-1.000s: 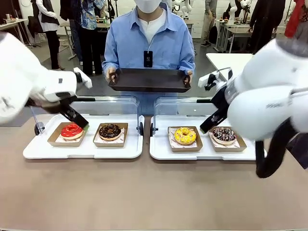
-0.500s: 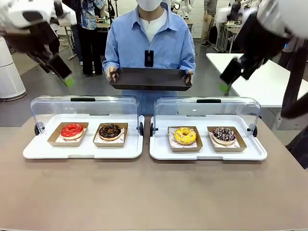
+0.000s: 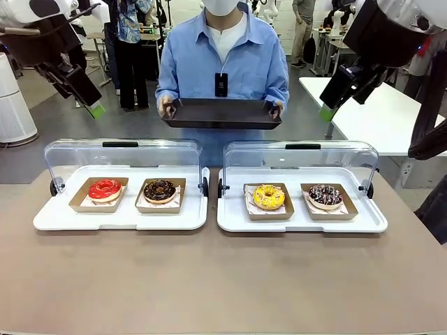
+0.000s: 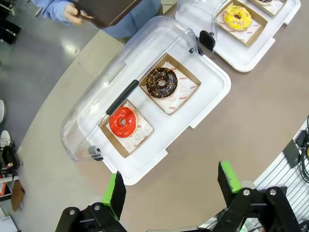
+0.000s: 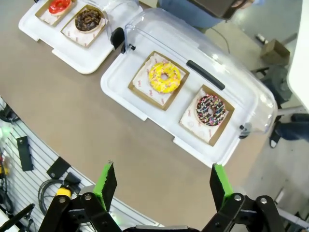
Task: Provide the desired donut to the person.
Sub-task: Pick up and lift the Paper togo box containing the Donut pointed at by the person.
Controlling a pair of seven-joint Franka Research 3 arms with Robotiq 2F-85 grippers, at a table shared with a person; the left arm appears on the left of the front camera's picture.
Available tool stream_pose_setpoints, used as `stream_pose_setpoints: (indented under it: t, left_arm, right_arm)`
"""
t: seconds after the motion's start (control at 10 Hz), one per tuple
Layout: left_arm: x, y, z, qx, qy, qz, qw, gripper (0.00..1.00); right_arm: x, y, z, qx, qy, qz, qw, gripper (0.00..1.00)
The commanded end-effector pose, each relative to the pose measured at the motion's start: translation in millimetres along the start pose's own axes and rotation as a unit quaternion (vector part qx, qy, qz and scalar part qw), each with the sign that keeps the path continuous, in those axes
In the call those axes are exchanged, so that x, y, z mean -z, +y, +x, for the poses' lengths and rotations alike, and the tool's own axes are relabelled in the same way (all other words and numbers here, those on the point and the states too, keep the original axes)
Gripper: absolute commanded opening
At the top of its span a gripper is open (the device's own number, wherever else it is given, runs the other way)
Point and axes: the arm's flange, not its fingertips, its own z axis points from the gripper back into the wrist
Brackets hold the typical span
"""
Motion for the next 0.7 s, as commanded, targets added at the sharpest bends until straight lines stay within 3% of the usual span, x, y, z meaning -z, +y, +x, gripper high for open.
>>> stream_pose_setpoints:
  t: [0.0, 0.2, 0.3, 0.4, 0.6]
  left_arm:
    - [3.4, 1.1, -2.1, 0.000, -0.007, 0.000, 1.000, 1.00]
    - [0.8, -0.1, -0.4, 0.000, 0.001, 0.000, 1.000, 1.00]
    - [0.4, 29.1, -10.1, 0.033, -0.027, -0.079, 0.996, 1.00]
    - [1.2, 52.4, -17.4, 0.052, -0.048, -0.108, 0.992, 1.00]
    - [1.8, 98.6, -40.3, 0.093, -0.091, -0.206, 0.970, 1.00]
  right_arm:
    - [4.1, -0.9, -2.4, -0.005, -0.001, 0.005, 1.000, 1.00]
    - [0.8, 0.0, -0.3, 0.000, 0.001, 0.000, 1.000, 1.00]
    - [-3.4, -32.3, -12.8, -0.013, -0.019, 0.063, 0.998, 1.00]
    - [-5.8, -62.4, -25.0, -0.032, -0.039, 0.132, 0.990, 1.00]
    - [-4.5, -137.8, -56.9, -0.051, -0.111, 0.242, 0.963, 1.00]
